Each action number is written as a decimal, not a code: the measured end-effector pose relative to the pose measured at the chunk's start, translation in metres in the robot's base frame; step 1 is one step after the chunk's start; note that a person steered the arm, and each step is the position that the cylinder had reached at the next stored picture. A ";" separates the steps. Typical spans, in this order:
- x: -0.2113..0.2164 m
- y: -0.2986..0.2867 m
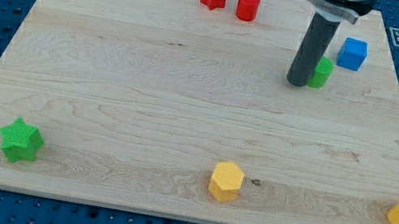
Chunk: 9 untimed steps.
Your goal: Move the red circle towards the top right corner
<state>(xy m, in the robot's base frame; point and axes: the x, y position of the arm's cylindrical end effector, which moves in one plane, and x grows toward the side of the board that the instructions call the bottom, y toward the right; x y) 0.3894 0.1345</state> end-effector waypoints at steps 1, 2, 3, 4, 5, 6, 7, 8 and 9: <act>-0.017 -0.004; -0.055 -0.009; -0.069 -0.006; -0.069 -0.006; -0.069 -0.006; -0.066 -0.022; -0.069 -0.070; -0.113 -0.105; -0.125 -0.122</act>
<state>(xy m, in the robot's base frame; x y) 0.2647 0.0126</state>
